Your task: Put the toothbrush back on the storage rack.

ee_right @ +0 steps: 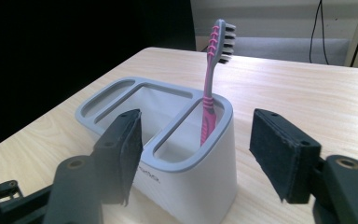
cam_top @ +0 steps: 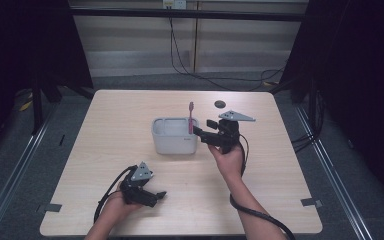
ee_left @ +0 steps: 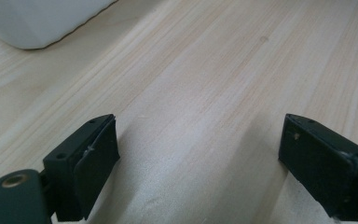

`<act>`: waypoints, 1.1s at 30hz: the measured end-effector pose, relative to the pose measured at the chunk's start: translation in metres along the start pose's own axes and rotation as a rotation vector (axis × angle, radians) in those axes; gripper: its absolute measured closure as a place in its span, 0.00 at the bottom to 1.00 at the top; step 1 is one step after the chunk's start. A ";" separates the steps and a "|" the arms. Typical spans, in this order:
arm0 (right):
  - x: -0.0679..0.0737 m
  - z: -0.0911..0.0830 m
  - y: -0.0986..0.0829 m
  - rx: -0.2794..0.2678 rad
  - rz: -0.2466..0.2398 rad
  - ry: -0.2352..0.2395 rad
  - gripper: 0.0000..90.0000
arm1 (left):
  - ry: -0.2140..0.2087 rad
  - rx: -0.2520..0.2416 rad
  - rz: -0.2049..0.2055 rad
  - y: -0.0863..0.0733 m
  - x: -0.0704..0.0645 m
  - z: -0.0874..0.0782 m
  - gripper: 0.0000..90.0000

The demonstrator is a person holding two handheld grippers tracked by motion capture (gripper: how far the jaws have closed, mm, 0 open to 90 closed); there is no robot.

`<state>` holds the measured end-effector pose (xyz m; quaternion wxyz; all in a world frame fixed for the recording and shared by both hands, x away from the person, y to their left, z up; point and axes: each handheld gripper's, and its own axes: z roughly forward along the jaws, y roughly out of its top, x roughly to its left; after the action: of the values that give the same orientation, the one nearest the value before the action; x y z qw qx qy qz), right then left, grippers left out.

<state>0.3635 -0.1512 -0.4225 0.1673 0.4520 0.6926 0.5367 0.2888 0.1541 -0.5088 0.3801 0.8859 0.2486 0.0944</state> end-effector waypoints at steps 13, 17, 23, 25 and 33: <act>-0.003 -0.012 0.001 0.020 -0.010 0.008 0.30 | -0.002 -0.001 0.000 0.000 0.000 0.000 0.13; -0.005 -0.017 0.001 0.033 -0.019 0.007 0.28 | -0.001 -0.005 -0.006 0.000 0.000 0.000 0.13; -0.008 -0.023 0.000 0.062 -0.029 -0.002 0.22 | -0.003 -0.004 -0.006 0.000 0.000 0.000 0.13; -0.010 -0.025 -0.001 0.065 -0.029 -0.004 0.22 | -0.002 -0.004 -0.004 0.000 0.000 0.000 0.13; -0.017 -0.033 -0.008 0.081 -0.030 -0.008 0.21 | -0.002 -0.001 0.000 0.000 0.000 0.000 0.13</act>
<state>0.3455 -0.1842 -0.4219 0.1597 0.4502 0.7197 0.5039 0.2888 0.1542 -0.5088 0.3808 0.8857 0.2484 0.0938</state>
